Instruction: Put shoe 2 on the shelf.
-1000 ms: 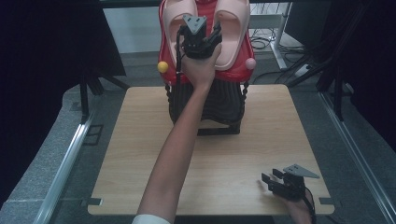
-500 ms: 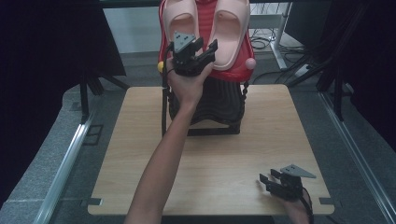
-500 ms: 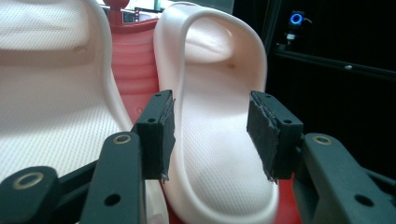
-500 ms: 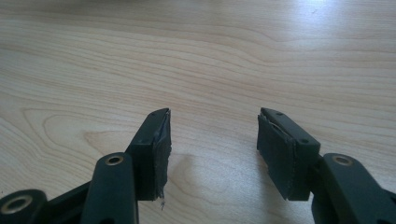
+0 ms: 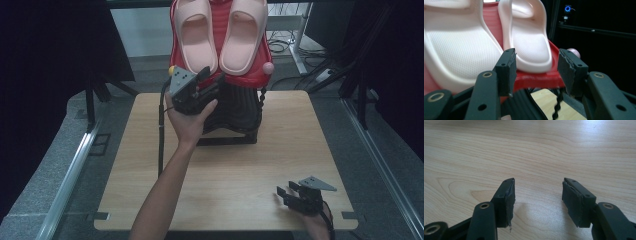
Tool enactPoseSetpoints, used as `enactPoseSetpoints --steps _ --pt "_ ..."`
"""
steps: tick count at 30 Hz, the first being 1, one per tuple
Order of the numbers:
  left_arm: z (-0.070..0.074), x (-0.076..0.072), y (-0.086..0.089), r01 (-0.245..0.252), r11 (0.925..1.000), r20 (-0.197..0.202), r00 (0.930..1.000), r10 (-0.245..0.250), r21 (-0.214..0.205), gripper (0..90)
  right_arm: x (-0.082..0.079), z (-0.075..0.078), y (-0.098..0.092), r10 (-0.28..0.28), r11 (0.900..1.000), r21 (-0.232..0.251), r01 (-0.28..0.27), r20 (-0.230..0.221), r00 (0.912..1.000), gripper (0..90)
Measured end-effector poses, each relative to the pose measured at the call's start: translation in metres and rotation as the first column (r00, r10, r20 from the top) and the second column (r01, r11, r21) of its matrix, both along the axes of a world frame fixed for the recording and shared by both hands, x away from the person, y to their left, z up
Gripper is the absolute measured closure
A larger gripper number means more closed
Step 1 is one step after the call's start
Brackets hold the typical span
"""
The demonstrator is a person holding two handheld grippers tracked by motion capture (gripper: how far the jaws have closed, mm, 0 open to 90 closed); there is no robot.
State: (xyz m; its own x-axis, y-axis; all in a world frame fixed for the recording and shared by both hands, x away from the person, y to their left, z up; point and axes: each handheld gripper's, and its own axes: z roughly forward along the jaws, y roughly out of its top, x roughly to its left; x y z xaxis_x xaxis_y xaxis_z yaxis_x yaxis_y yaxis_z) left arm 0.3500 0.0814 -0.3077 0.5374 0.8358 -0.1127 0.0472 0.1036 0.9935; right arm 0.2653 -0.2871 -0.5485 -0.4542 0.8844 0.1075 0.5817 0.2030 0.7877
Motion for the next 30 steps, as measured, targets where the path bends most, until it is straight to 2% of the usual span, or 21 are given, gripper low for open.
enactPoseSetpoints --steps 2,4,10,11,12,15,16,17,18,19,20,21,22,23,25,27,30 --pt "-0.004 -0.004 0.002 0.01 0.9999 0.0 1.0 -0.01 -0.003 49.5 0.0 0.0 0.001 0.002 1.0 0.0 -0.002 -0.002 1.0 44.1" --pt "-0.016 -0.014 0.005 0.028 0.9995 0.001 0.9996 -0.028 -0.015 49.5 0.0 0.0 0.001 0.003 1.0 -0.003 -0.003 -0.001 1.0 44.1" --pt "-0.036 -0.027 0.014 0.035 0.9992 -0.01 0.9993 -0.035 -0.021 49.3 -0.001 0.0 0.001 0.003 1.0 -0.007 -0.003 -0.002 1.0 44.0" --pt "-0.045 -0.032 0.019 0.037 0.999 -0.02 0.9991 -0.038 -0.026 48.8 -0.001 0.0 0.001 0.002 1.0 -0.007 -0.002 -0.002 1.0 44.0" --pt "-0.045 -0.032 0.019 0.037 0.999 -0.02 0.9991 -0.038 -0.026 48.3 -0.001 0.0 0.001 0.002 1.0 -0.007 -0.002 -0.002 1.0 44.0" --pt "-0.061 -0.037 0.026 0.04 0.9989 -0.039 0.9984 -0.041 -0.024 47.8 -0.001 0.0 0.002 0.006 1.0 -0.007 -0.006 0.001 1.0 44.0" --pt "-0.074 -0.04 0.031 0.054 0.998 -0.058 0.9967 -0.056 -0.034 47.8 -0.001 0.0 0.002 0.006 1.0 -0.007 -0.006 0.001 1.0 43.8" --pt "-0.074 -0.04 0.031 0.054 0.998 -0.058 0.9967 -0.056 -0.034 47.3 -0.001 0.0 0.002 0.006 1.0 -0.007 -0.006 0.001 1.0 43.8" --pt "-0.082 -0.042 0.033 0.053 0.9979 -0.066 0.9962 -0.056 -0.036 47.3 -0.001 0.0 0.002 0.008 0.9999 -0.007 -0.008 0.0 1.0 43.8" --pt "-0.097 -0.045 0.038 0.031 0.9992 -0.081 0.9961 -0.033 -0.025 47.3 -0.001 0.0 0.002 0.007 1.0 -0.007 -0.007 0.002 1.0 43.7" --pt "-0.097 -0.045 0.038 0.031 0.9992 -0.081 0.9961 -0.033 -0.025 47.4 -0.001 0.0 0.001 0.006 1.0 -0.006 -0.006 0.003 1.0 43.7" --pt "-0.111 -0.048 0.044 0.015 0.9997 -0.102 0.9946 -0.017 -0.019 47.4 -0.001 0.0 0.001 0.005 1.0 -0.006 -0.005 0.0 1.0 43.7" --pt "-0.111 -0.048 0.044 0.015 0.9997 -0.102 0.9946 -0.017 -0.019 47.4 0.0 0.0 0.001 0.005 1.0 -0.006 -0.005 -0.001 1.0 43.7" --pt "-0.124 -0.05 0.05 -0.002 0.9999 -0.126 0.992 0.001 -0.011 47.4 0.0 0.0 0.001 0.005 1.0 -0.005 -0.005 -0.002 1.0 43.7" --pt "-0.129 -0.05 0.053 -0.007 0.9999 -0.137 0.9906 0.005 -0.014 47.4 0.0 0.0 0.001 0.005 1.0 -0.006 -0.005 -0.001 1.0 43.7" --pt "-0.142 -0.052 0.061 -0.023 0.9997 -0.159 0.987 0.022 -0.005 47.4 0.0 0.0 0.002 0.006 1.0 -0.008 -0.006 0.0 1.0 43.7" --pt "-0.149 -0.054 0.065 -0.031 0.9995 -0.167 0.9855 0.03 -0.003 47.4 0.0 0.0 0.002 0.007 0.9999 -0.008 -0.007 -0.001 1.0 43.6"
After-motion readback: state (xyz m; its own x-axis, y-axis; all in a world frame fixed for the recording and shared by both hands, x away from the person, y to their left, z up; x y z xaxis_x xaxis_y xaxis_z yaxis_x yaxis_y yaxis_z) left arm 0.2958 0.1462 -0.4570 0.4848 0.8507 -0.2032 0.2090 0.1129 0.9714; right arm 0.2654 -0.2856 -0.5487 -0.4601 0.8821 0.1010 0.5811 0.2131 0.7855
